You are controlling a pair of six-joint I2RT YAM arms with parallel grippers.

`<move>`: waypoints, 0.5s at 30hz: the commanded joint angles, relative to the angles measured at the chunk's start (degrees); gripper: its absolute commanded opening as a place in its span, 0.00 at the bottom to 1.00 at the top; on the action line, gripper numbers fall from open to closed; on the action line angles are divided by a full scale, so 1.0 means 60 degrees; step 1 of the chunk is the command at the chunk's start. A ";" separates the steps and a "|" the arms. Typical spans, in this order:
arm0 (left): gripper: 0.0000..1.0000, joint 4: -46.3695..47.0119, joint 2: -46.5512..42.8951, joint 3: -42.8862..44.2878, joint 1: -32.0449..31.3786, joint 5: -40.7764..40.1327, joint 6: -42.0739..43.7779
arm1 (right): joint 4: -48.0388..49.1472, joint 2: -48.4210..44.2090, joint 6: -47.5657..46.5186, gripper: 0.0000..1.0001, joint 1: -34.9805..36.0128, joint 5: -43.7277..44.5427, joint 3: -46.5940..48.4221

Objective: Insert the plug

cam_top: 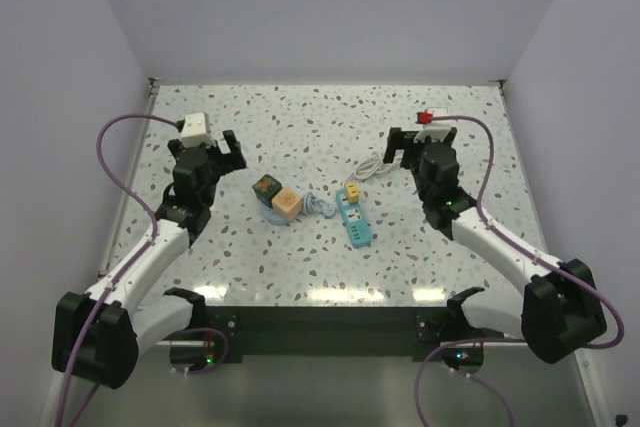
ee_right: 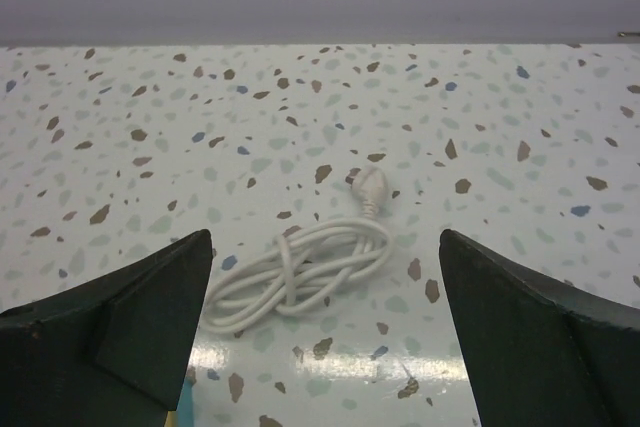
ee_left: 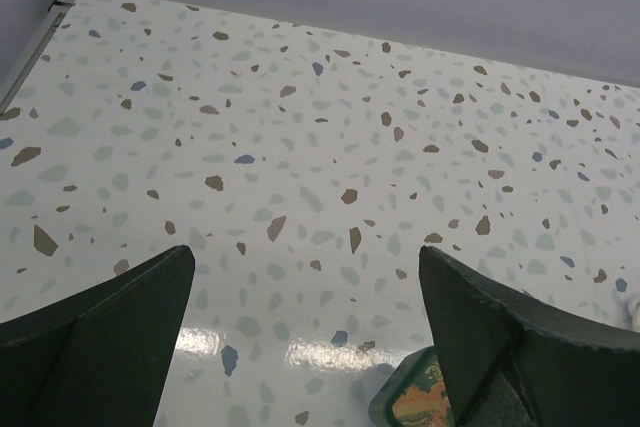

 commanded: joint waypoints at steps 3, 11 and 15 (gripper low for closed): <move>1.00 -0.0554 -0.0124 0.0597 0.0073 -0.0311 -0.0320 | -0.0715 -0.0807 0.0765 0.99 -0.0881 0.0702 -0.0164; 1.00 -0.0613 -0.0593 0.0495 0.0073 -0.0618 -0.0262 | -0.0920 -0.1306 0.1190 0.99 -0.1542 0.0907 -0.0442; 1.00 -0.0818 -0.0783 0.0539 0.0073 -0.0735 -0.0188 | -0.0964 -0.1380 0.1278 0.99 -0.1660 0.1010 -0.0443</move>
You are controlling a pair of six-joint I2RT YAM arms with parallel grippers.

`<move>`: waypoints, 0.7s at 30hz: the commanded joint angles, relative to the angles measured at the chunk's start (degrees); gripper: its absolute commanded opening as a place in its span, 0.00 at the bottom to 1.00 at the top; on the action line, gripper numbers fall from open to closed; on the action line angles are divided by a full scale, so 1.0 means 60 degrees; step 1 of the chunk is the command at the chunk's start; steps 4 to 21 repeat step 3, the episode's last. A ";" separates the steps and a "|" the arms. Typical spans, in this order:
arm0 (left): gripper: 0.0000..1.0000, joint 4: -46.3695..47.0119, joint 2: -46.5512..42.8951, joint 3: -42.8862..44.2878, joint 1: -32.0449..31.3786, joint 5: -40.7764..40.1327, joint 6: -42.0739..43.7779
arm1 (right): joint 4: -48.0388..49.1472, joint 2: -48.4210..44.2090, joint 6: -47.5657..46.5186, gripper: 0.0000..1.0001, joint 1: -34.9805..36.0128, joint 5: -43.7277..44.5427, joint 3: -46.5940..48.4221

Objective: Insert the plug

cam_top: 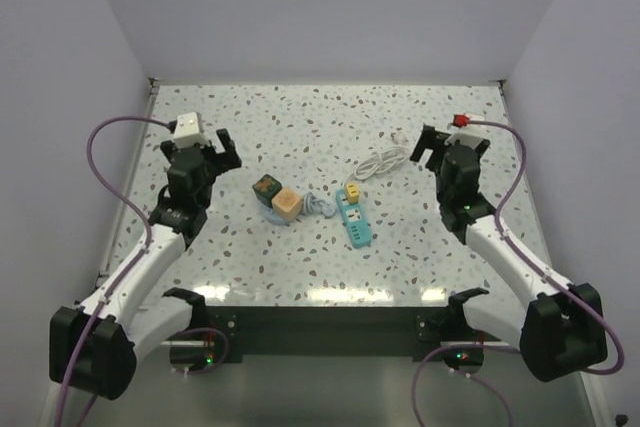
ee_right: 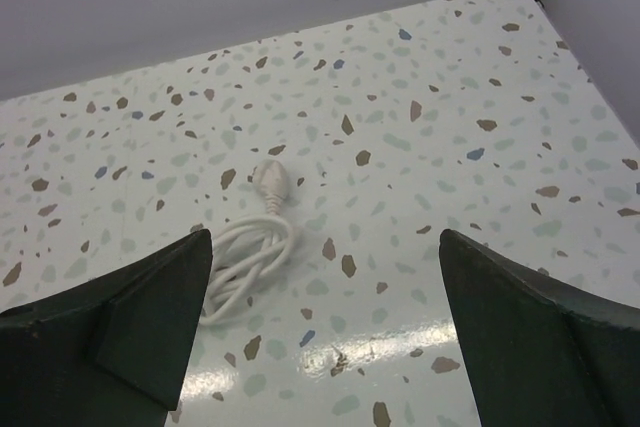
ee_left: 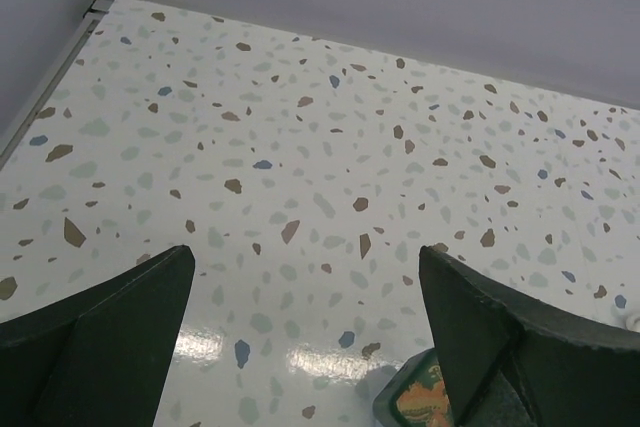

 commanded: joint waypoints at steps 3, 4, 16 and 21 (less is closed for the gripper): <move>1.00 -0.0272 -0.0350 0.0401 0.0044 -0.0375 0.0005 | 0.0001 -0.0272 0.0365 0.99 -0.0127 0.0245 0.0038; 1.00 -0.0272 -0.0350 0.0401 0.0044 -0.0375 0.0005 | 0.0001 -0.0272 0.0365 0.99 -0.0127 0.0245 0.0038; 1.00 -0.0272 -0.0350 0.0401 0.0044 -0.0375 0.0005 | 0.0001 -0.0272 0.0365 0.99 -0.0127 0.0245 0.0038; 1.00 -0.0272 -0.0350 0.0401 0.0044 -0.0375 0.0005 | 0.0001 -0.0272 0.0365 0.99 -0.0127 0.0245 0.0038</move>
